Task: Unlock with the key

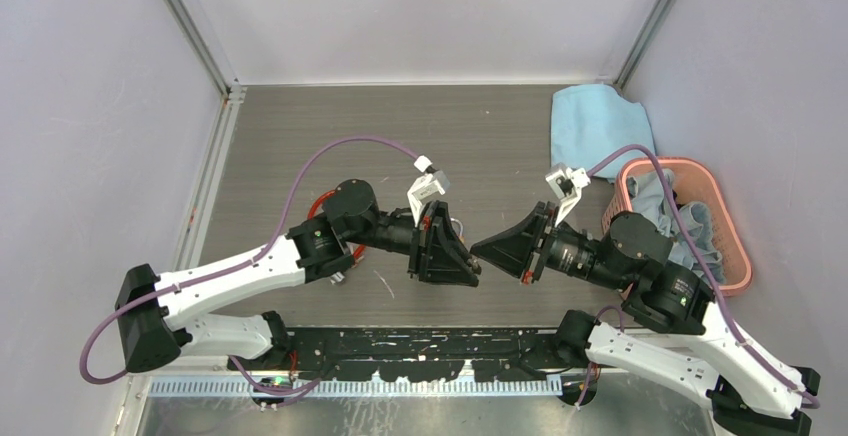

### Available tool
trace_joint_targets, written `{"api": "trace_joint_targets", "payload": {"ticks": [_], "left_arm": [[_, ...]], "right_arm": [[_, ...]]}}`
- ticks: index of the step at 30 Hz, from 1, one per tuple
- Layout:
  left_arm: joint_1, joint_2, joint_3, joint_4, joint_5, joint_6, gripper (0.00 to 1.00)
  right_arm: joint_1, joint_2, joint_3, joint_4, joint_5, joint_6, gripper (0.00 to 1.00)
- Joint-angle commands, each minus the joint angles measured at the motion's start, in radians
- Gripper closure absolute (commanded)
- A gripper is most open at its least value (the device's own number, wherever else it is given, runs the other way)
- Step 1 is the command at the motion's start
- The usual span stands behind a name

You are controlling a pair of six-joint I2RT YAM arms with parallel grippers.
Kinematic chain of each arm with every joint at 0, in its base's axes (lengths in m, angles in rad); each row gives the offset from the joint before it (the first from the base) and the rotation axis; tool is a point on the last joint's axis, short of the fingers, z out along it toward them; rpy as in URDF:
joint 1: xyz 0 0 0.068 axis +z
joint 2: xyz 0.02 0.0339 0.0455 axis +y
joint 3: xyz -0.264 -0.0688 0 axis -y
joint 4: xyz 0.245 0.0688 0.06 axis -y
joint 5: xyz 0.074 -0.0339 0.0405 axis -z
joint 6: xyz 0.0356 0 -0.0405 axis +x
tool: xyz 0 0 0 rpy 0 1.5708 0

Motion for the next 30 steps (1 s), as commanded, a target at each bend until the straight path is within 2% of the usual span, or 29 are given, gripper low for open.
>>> {"api": "trace_joint_targets", "payload": {"ticks": [1, 4, 7, 16, 19, 24, 30], "left_arm": [[0.009, -0.003, 0.050, 0.033, -0.055, 0.005, 0.62], [0.014, -0.012, 0.044, 0.037, -0.104, 0.003, 0.53], [0.018, -0.026, 0.028, 0.056, -0.150, -0.004, 0.50], [0.047, -0.069, -0.062, 0.181, -0.360, -0.075, 0.58], [0.059, -0.077, -0.088, 0.257, -0.364, -0.111, 0.57], [0.061, -0.075, -0.091, 0.296, -0.359, -0.128, 0.50], [0.060, -0.075, -0.097, 0.312, -0.401, -0.141, 0.52]], "right_arm": [[0.006, -0.011, 0.003, 0.090, 0.072, 0.025, 0.99], [0.005, -0.020, -0.014, 0.120, 0.121, 0.047, 0.99], [0.005, -0.033, -0.024, 0.138, 0.153, 0.061, 0.99], [0.006, -0.051, -0.043, 0.203, 0.192, 0.092, 0.99], [0.006, -0.052, -0.047, 0.208, 0.246, 0.093, 0.99], [0.006, -0.051, -0.057, 0.218, 0.291, 0.096, 0.99], [0.006, -0.030, -0.055, 0.220, 0.300, 0.090, 0.99]]}}
